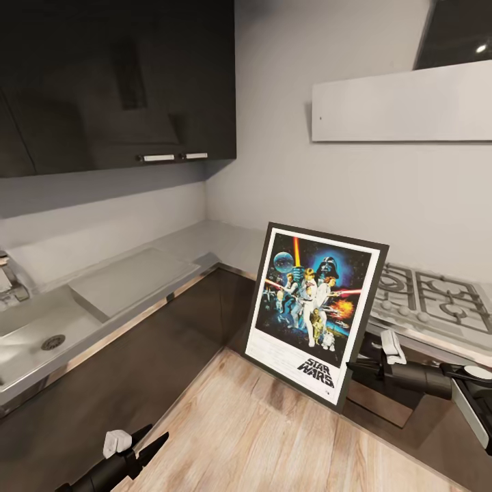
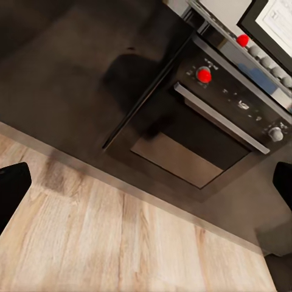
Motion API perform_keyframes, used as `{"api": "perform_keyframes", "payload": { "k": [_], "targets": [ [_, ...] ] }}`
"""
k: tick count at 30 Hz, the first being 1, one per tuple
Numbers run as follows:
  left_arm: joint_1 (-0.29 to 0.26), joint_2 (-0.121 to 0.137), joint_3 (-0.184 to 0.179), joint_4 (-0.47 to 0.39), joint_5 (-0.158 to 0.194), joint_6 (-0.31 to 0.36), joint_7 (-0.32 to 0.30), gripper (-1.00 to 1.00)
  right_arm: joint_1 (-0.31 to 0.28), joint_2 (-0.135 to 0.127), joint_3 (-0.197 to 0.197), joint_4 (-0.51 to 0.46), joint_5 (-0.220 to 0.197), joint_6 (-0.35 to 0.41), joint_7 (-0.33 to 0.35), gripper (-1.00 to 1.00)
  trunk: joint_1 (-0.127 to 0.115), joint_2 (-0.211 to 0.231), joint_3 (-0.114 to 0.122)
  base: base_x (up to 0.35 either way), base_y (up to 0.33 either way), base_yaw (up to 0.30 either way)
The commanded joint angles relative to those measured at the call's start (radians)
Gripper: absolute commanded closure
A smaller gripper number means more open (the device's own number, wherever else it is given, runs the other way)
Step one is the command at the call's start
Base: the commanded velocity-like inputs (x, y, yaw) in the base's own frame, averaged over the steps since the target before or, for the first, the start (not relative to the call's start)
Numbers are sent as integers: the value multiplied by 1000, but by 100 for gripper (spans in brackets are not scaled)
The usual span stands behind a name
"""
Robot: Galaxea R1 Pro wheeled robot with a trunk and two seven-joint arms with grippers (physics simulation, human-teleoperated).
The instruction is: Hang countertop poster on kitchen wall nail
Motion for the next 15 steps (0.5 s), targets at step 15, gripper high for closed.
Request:
{"api": "perform_keyframes", "payload": {
  "k": [15],
  "targets": [
    [-1, 0, 0, 1, 0, -8, -2, -100, -1, 11, -1, 0, -4, 16, 7, 100, -57, 104, 45, 0, 0, 0]
  ]
}}
